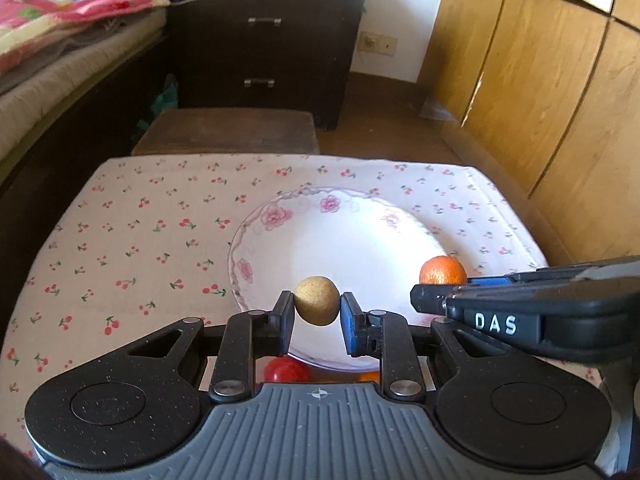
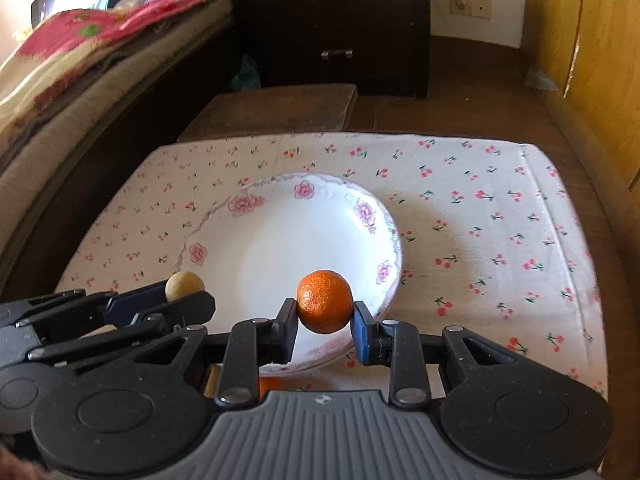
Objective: Organize fruits
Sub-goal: 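Carry the kiwi in the left tool over the bowl while the right tool carries the mandarin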
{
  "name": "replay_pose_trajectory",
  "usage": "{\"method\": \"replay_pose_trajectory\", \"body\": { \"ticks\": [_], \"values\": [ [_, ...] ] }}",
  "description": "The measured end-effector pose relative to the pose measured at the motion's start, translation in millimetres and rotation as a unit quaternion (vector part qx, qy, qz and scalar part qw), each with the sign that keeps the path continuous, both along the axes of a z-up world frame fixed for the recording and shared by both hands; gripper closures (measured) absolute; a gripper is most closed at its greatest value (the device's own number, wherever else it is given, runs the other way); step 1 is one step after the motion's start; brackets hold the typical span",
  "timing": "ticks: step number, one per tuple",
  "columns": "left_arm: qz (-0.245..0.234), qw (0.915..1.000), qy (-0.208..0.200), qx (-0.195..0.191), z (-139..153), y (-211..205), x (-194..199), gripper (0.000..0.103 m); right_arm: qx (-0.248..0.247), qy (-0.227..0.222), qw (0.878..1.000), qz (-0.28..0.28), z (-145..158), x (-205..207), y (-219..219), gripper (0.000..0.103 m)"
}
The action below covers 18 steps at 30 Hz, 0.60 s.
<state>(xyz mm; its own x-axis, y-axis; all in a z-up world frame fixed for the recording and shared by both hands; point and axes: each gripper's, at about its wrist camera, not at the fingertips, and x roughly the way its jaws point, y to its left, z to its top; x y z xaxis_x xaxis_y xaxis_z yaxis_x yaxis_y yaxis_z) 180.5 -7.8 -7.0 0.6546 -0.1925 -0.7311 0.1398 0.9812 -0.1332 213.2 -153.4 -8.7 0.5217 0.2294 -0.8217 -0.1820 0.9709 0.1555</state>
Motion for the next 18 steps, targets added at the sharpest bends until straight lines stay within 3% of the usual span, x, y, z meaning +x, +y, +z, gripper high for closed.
{"method": "replay_pose_trajectory", "body": {
  "ticks": [18],
  "values": [
    [0.012,0.9994,0.028,0.016,-19.6,2.3,18.8,0.072,-0.016,0.014,1.0,0.012,-19.1,14.9,8.0,0.072]
  ]
}}
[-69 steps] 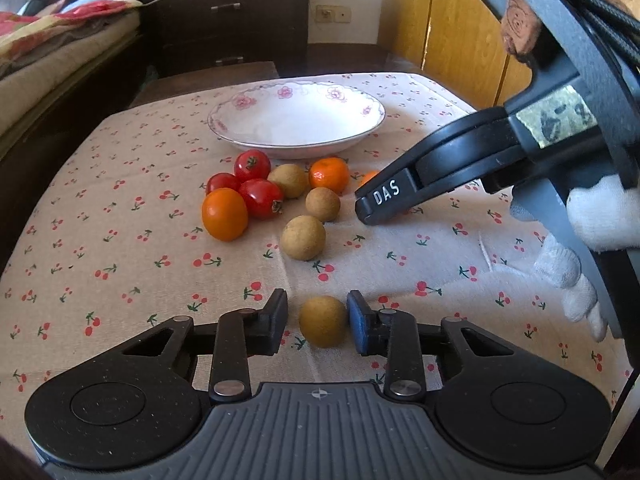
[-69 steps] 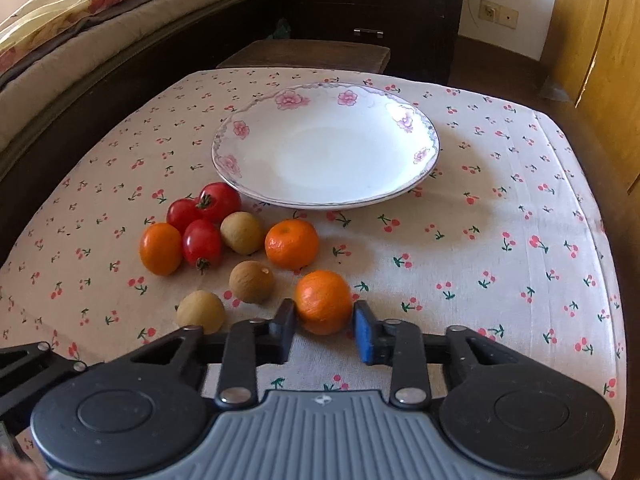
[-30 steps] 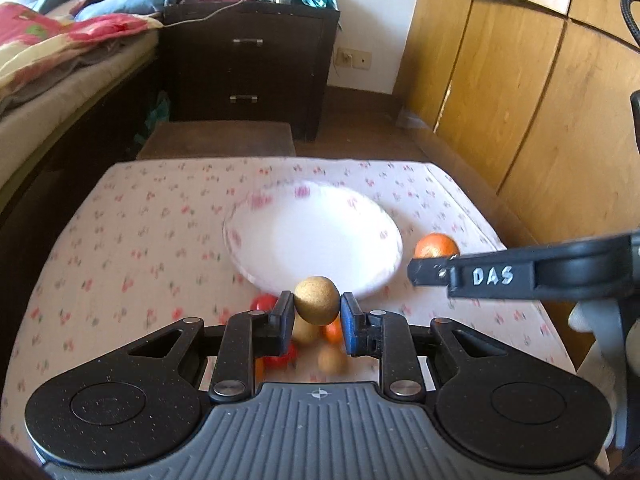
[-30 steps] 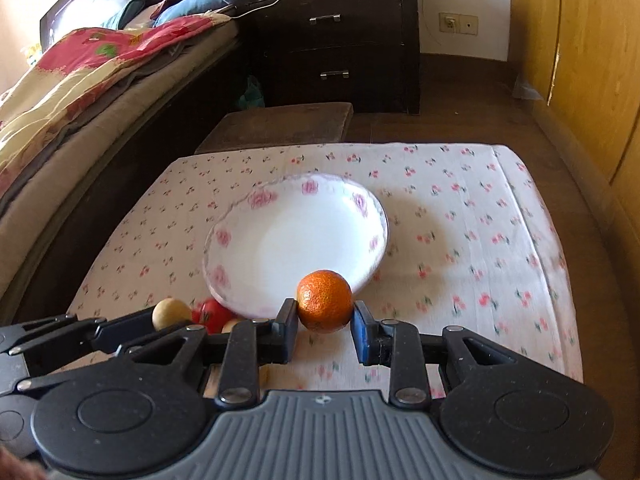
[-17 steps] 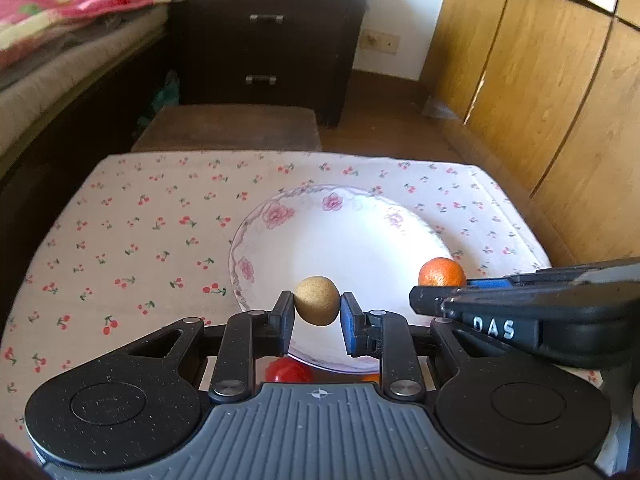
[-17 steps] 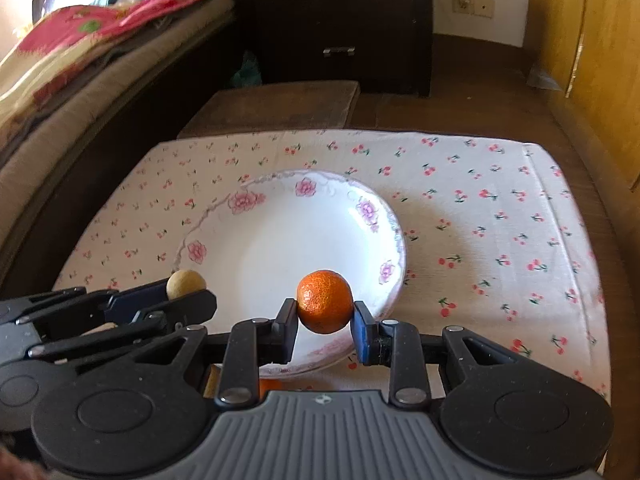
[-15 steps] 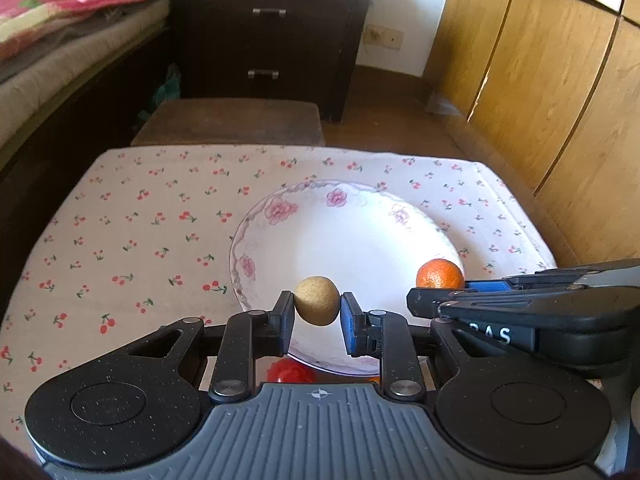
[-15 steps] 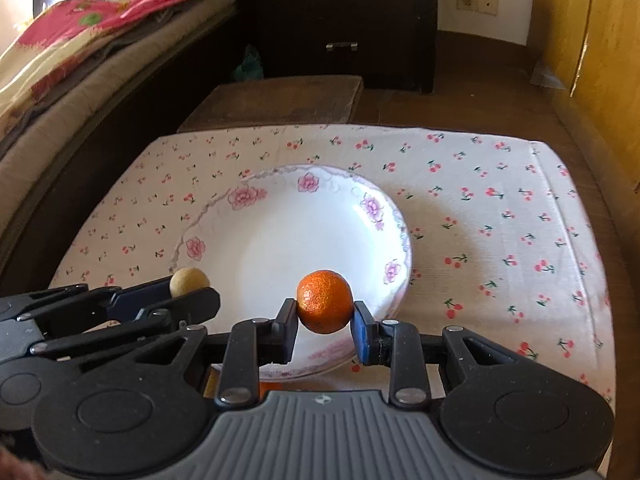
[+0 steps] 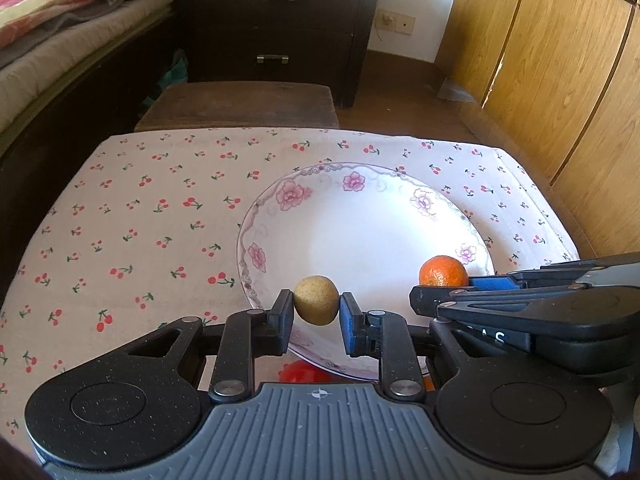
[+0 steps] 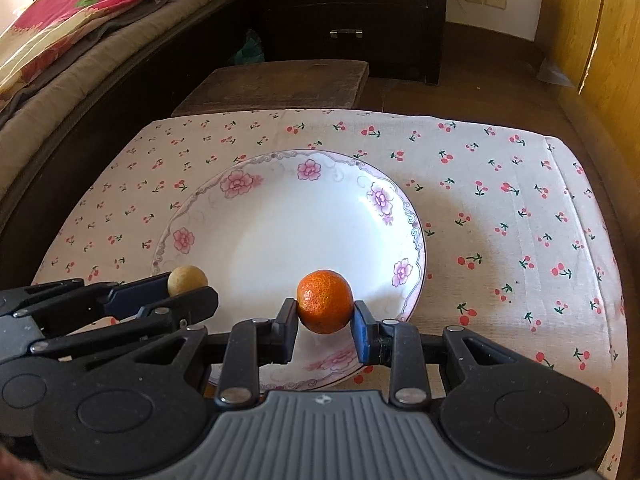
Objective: Organize fruits
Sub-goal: 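Carry the kiwi in the left tool over the bowl while the right tool carries the mandarin, then open the left tool over the bowl while the right tool releases its mandarin, then move both tools back from the bowl toward the remaining fruit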
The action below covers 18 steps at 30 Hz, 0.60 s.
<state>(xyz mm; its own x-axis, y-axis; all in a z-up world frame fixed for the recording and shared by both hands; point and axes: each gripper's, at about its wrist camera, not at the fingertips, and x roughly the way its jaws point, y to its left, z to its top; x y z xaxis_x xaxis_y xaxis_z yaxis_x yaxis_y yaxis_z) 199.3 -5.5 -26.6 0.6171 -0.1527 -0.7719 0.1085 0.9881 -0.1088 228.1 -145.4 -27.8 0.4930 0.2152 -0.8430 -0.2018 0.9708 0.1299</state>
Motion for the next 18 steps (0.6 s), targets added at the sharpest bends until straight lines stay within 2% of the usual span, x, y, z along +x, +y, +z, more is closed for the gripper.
{"method": "replay_pose_trajectory", "body": {
  "ticks": [9,18],
  "values": [
    [0.004,1.0,-0.003,0.004,1.8,-0.5,-0.7,0.069,-0.006,-0.008,1.0,-0.001,2.7,-0.4,2.0,0.072],
    [0.01,0.9998,-0.014,0.008,8.7,-0.6,-3.7,0.06,-0.002,-0.018,1.0,-0.009,10.1,-2.7,-1.5,0.072]
  ]
}}
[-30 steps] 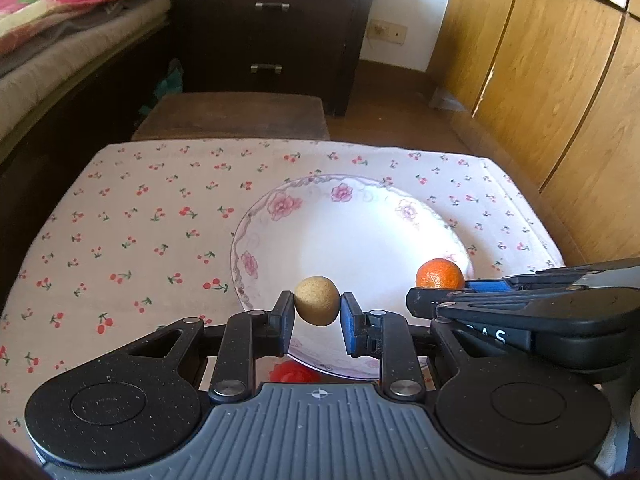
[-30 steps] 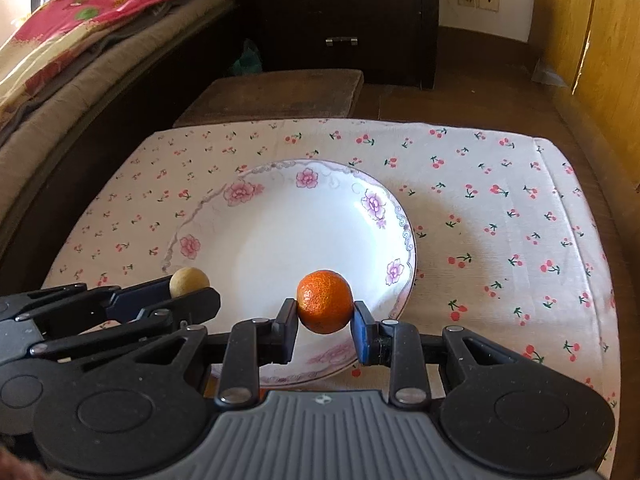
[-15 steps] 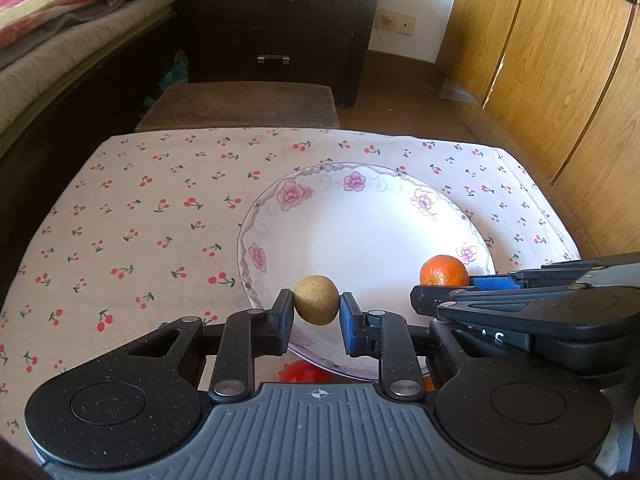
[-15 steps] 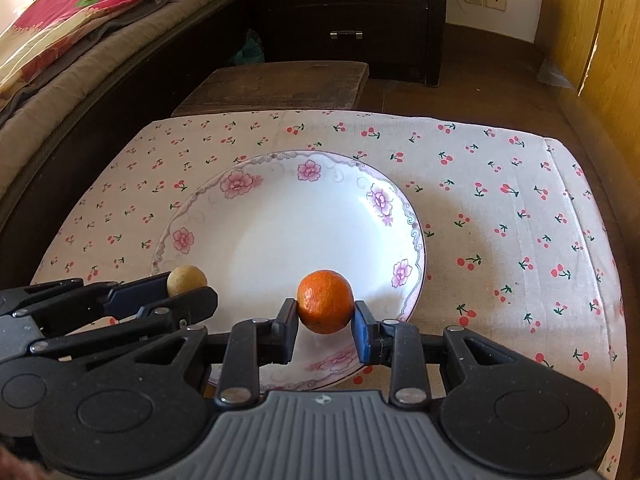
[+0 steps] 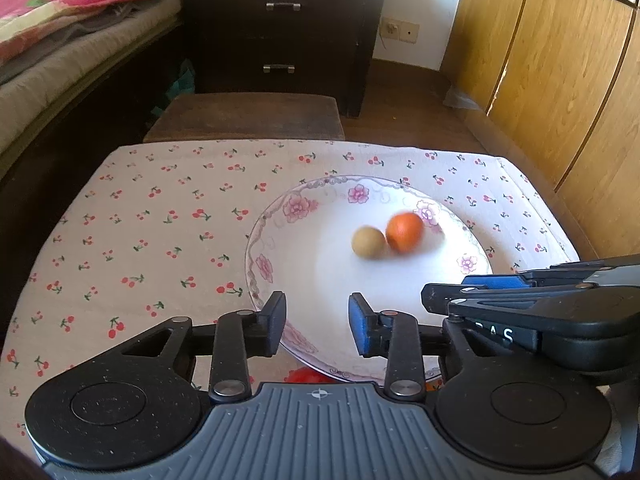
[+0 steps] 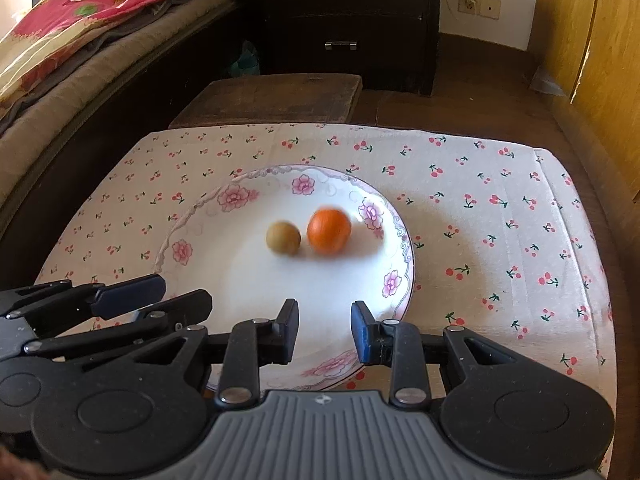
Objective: Organize fruits
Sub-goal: 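Move both tools back from the bowl toward the remaining fruit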
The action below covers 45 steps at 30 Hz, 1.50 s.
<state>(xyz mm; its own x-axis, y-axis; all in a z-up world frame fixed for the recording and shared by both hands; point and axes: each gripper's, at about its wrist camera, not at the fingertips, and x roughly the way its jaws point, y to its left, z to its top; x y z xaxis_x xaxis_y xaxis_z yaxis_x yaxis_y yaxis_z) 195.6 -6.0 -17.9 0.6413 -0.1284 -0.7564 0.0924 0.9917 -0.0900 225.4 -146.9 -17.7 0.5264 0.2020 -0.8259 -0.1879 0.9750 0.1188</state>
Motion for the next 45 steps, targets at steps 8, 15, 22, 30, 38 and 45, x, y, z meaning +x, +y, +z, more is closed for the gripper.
{"method": "replay_pose_trajectory", "body": {
  "ticks": [8,15,22,30,38,45],
  "values": [
    [0.002,0.9998,-0.018,0.008,9.2,-0.3,-3.9,0.055,0.002,-0.011,1.0,-0.005,9.7,-3.5,0.0,0.072],
    [-0.003,0.9991,-0.035,0.023,18.4,-1.6,-13.1,0.055,0.0,-0.021,1.0,-0.005,19.0,-13.3,2.4,0.072],
    [-0.011,0.9986,-0.046,0.025,27.6,0.0,-26.3,0.055,0.002,-0.028,1.0,-0.007,29.5,-29.2,3.5,0.072],
    [-0.015,0.9979,-0.055,0.03,35.0,2.7,-45.3,0.056,0.007,-0.032,0.999,0.002,37.1,-46.5,8.4,0.072],
    [-0.023,0.9968,-0.063,0.043,39.4,6.0,-62.1,0.057,0.012,-0.029,1.0,0.002,38.8,-63.8,13.8,0.072],
    [-0.028,0.9976,-0.056,0.029,37.3,19.3,-76.2,0.057,0.025,-0.017,0.999,0.011,37.4,-78.5,21.9,0.072]
  ]
}}
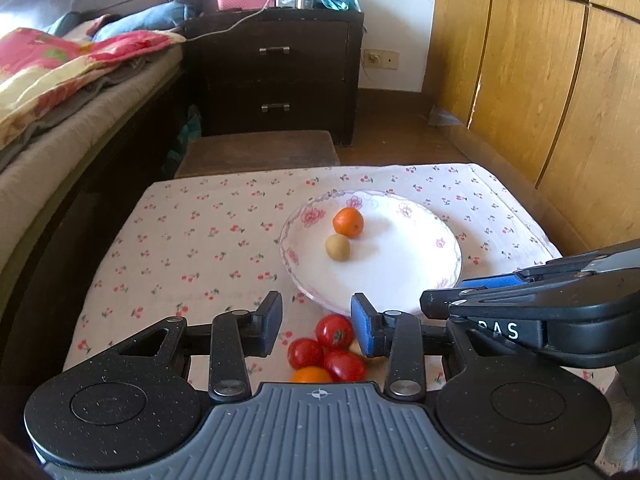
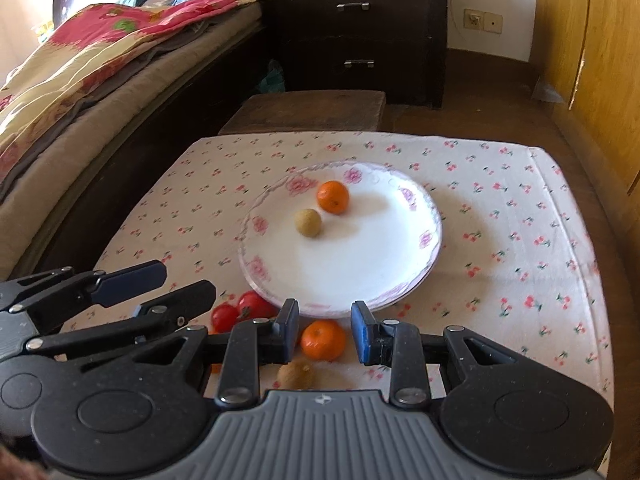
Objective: Organize fruits
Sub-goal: 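Move both tools back from the bowl toward the remaining fruit, then grasp a large orange with the left tool while the right tool grasps a kiwi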
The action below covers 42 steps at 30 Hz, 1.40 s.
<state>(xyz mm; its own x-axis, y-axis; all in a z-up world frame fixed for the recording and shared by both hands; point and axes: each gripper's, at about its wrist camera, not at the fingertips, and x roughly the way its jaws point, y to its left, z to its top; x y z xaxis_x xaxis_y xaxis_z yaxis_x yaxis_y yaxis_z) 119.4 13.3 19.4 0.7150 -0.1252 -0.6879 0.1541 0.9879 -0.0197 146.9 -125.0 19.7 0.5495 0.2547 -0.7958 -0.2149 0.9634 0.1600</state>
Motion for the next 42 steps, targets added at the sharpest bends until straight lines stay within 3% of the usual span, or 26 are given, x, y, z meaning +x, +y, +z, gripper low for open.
{"method": "replay_pose_trajectory", "body": {
  "ticks": [5,11,28,34,42],
  "values": [
    [-0.001,0.9998,0.014,-0.01,-4.4,10.6,-4.9,0.055,0.001,0.014,1.0,0.008,-5.2,-5.8,6.7,0.072],
    [0.001,0.9987,0.037,-0.033,-13.1,20.7,-7.5,0.042,0.013,0.031,0.999,-0.006,-9.7,-11.2,-0.9,0.072],
    [-0.018,0.9968,0.077,-0.007,-61.0,7.9,-0.2,0.05,0.004,0.053,0.999,-0.001,-21.9,-25.6,-21.3,0.071],
    [-0.015,0.9968,0.078,-0.01,-65.0,8.6,0.3,0.063,0.005,0.053,0.999,0.007,-21.1,-27.9,-18.6,0.071],
    [-0.008,0.9965,0.077,-0.031,-57.2,24.3,-5.4,0.063,-0.003,0.064,0.998,0.026,-28.8,-29.4,-6.1,0.071]
  ]
}}
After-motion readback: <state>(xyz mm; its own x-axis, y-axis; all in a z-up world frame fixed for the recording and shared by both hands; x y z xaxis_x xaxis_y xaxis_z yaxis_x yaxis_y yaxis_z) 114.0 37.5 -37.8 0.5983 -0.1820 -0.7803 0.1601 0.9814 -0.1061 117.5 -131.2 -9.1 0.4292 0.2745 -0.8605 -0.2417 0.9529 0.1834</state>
